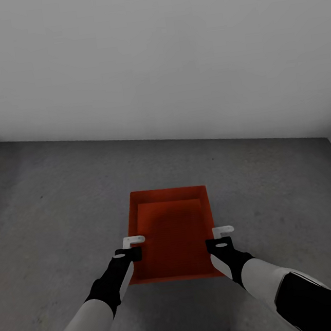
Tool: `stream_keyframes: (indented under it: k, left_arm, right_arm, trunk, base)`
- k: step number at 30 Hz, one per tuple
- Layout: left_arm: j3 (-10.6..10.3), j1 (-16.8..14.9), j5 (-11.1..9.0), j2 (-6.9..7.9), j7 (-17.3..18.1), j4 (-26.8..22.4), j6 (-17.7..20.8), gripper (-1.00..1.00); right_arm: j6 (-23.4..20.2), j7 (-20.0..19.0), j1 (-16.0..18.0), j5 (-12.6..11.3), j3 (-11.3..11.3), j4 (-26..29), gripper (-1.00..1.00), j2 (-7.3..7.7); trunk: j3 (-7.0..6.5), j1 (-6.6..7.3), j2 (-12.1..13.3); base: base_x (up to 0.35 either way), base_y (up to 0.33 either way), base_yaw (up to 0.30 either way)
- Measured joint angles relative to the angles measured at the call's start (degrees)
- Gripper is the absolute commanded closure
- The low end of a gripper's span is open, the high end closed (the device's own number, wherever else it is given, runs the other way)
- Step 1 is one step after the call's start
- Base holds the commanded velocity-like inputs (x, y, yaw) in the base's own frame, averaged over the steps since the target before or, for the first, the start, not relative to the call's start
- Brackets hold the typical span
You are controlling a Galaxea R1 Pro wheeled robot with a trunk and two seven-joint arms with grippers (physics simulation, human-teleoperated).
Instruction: Move the two storage containers from the living room to the garage. In the garage, place one container on the floor and stack the other container on top of it (either order is fine).
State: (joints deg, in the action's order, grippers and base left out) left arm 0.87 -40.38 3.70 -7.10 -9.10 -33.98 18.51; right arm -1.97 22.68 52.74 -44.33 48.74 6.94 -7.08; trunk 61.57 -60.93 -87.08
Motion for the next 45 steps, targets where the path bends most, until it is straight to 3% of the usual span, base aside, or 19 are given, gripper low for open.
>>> stream_keyframes:
  k: [11,19,45]
  left_arm:
    - [0.01,0.0,-0.02,0.0,0.01,0.06,-0.1,1.0]
    - [-0.07,-0.01,-0.4,0.14,0.04,0.12,0.02,1.0]
    - [-0.04,-0.03,-0.09,-0.07,-0.17,-0.37,0.68,1.0]
  right_arm:
    - [0.01,0.02,0.0,0.08,-0.02,0.01,1.0,0.0]
    - [-0.12,0.31,0.1,0.07,0.13,0.04,1.0,-0.12]
    - [-0.33,-0.04,0.1,0.1,-0.18,0.27,1.0,0.14]
  trunk:
    - [0.2,0.0,0.0]
    - [1.6,-1.71,-3.21]
    - [1.61,-1.69,-3.22]
  base:
    - [0.0,0.0,0.0]
    - [0.0,0.0,0.0]
    - [0.0,0.0,0.0]
